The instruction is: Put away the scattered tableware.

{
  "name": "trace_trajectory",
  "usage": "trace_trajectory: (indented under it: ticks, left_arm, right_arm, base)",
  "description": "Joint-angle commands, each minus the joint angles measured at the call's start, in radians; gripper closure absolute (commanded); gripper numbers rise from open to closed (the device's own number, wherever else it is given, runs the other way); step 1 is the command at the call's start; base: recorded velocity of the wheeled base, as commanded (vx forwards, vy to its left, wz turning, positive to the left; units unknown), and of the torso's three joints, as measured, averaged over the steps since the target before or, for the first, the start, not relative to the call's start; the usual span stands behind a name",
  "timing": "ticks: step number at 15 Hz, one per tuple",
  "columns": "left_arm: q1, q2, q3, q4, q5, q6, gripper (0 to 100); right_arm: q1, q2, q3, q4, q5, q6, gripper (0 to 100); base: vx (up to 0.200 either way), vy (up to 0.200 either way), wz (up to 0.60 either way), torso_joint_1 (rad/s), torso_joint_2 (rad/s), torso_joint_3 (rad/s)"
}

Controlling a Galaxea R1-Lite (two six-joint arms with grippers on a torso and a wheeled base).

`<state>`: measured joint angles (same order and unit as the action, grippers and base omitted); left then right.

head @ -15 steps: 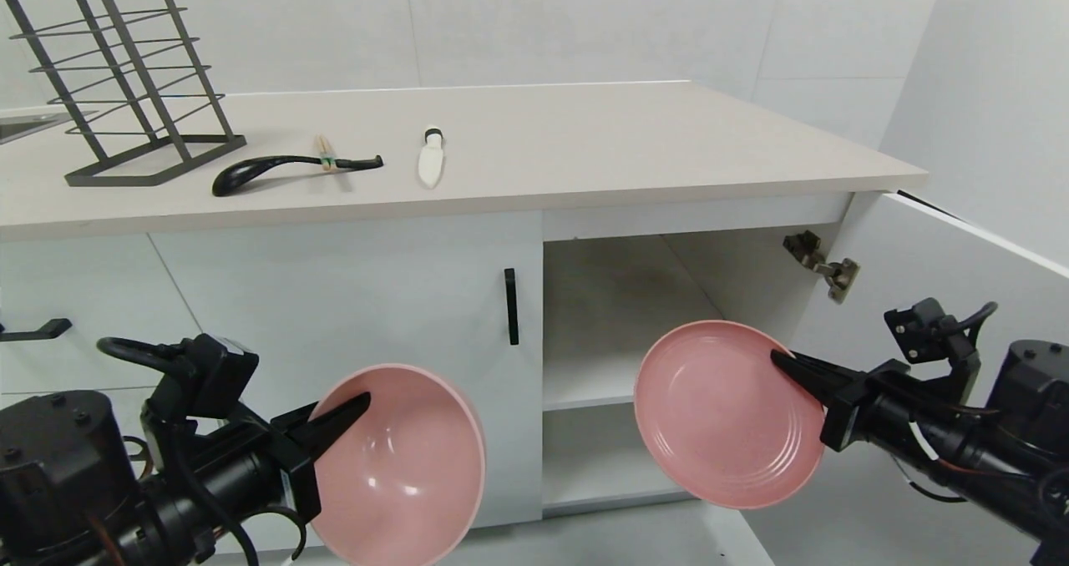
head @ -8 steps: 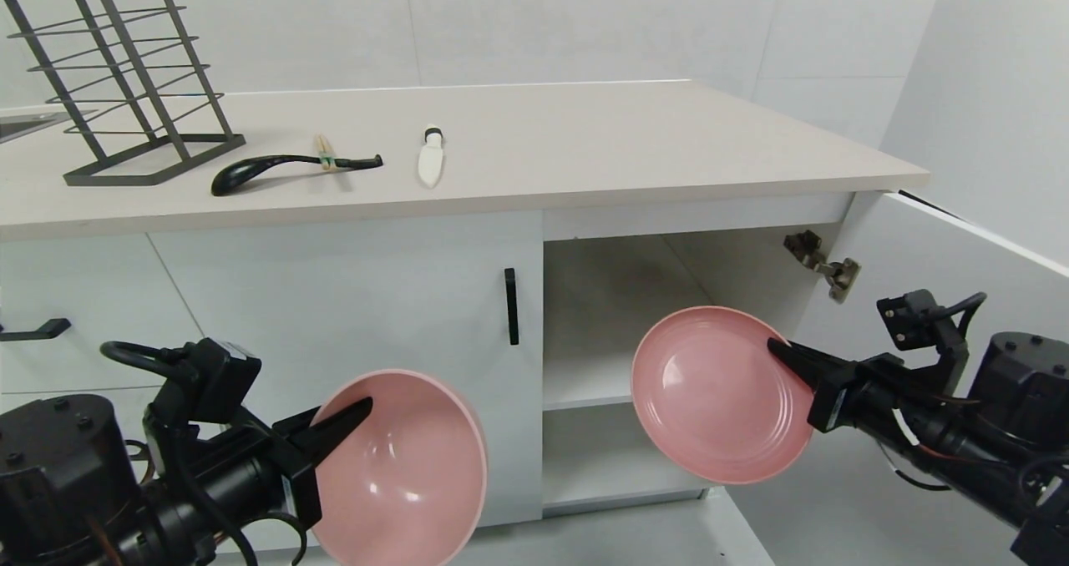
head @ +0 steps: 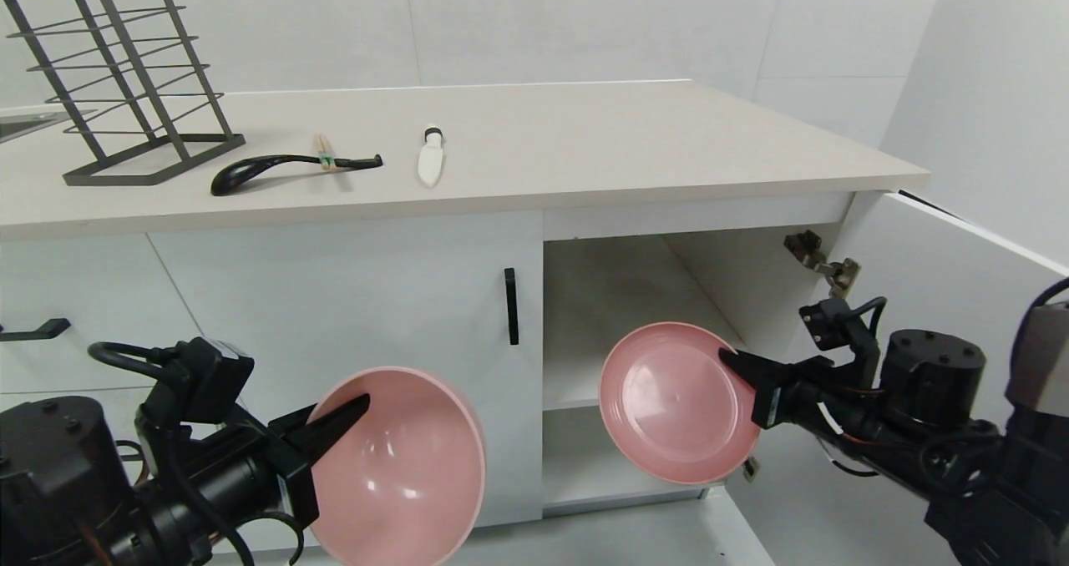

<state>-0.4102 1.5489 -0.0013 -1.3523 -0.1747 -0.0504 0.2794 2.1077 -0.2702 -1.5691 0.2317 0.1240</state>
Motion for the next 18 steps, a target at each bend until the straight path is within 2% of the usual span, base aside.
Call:
trace_trajectory:
  ticks: [1, 5, 8, 10, 18]
  left_arm:
    - [0.004, -0.001, 0.001, -0.001, 0.000, 0.000, 100]
    - [0.001, -0.001, 0.001, -0.013, 0.000, 0.000, 100]
    - [0.002, 0.000, 0.001, -0.013, 0.001, 0.004, 100]
    - [0.002, -0.006, 0.001, -0.014, 0.001, 0.004, 100]
    - [-0.009, -0.006, 0.001, -0.005, 0.001, 0.006, 100]
  right_arm:
    - [0.011, 0.167, -0.109, -0.002, 0.003, 0.002, 100]
    - [0.023, 0.264, -0.211, -0.002, 0.001, 0.005, 100]
    - [0.037, 0.333, -0.356, -0.002, -0.003, 0.129, 100]
    - [0.035, 0.371, -0.409, -0.002, -0.008, 0.160, 100]
    - [0.017, 0.471, -0.465, -0.002, -0.028, 0.166, 100]
  base:
    - [0.000, 0.000, 0.00, 0.000, 0.00, 0.000]
    - [0.000, 0.000, 0.00, 0.000, 0.00, 0.000]
    - [0.133, 0.000, 0.00, 0.003, 0.00, 0.003]
    - [0.100, 0.000, 0.00, -0.006, 0.00, 0.004]
    - [0.000, 0.000, 0.00, 0.000, 0.00, 0.000]
